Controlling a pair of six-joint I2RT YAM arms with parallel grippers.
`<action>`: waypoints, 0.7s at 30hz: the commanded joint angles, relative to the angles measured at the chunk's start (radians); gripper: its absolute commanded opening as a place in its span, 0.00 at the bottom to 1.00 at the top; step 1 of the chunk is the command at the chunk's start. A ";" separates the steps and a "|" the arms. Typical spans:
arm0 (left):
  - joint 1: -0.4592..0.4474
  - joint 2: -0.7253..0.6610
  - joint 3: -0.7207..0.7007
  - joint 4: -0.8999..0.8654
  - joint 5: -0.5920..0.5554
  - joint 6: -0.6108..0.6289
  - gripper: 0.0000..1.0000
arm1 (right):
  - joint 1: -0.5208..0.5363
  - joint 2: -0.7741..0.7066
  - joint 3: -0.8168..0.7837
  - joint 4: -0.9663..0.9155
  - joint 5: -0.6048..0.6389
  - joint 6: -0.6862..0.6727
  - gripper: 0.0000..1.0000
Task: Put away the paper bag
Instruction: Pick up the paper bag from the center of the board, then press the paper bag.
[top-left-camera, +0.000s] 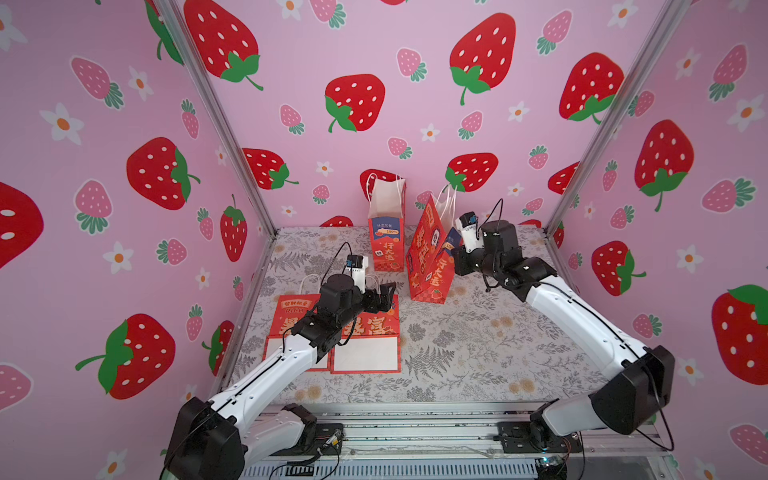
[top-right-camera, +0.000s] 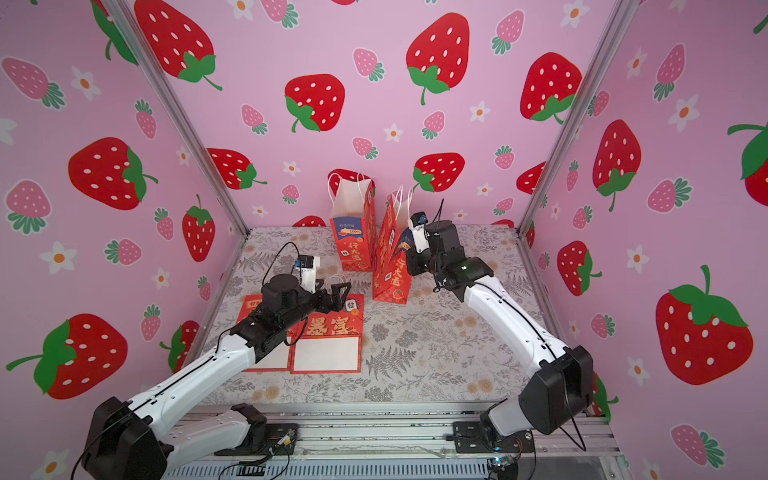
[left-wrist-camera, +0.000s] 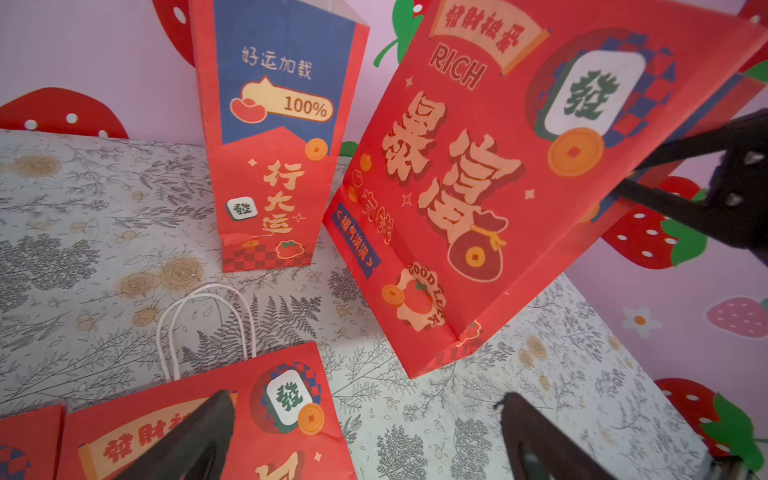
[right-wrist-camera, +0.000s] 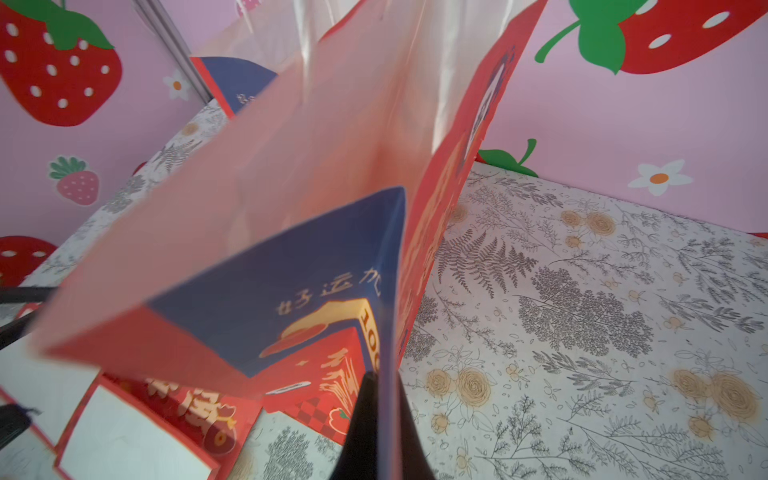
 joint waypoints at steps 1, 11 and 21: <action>0.010 -0.059 0.105 -0.076 0.118 0.022 0.99 | -0.016 -0.037 0.073 -0.172 -0.205 -0.044 0.00; 0.231 -0.190 0.085 -0.128 0.476 -0.048 0.99 | -0.045 -0.082 0.220 -0.450 -0.674 -0.091 0.00; 0.315 -0.214 0.049 0.077 0.765 -0.213 0.99 | -0.045 -0.145 0.190 -0.468 -1.007 -0.114 0.00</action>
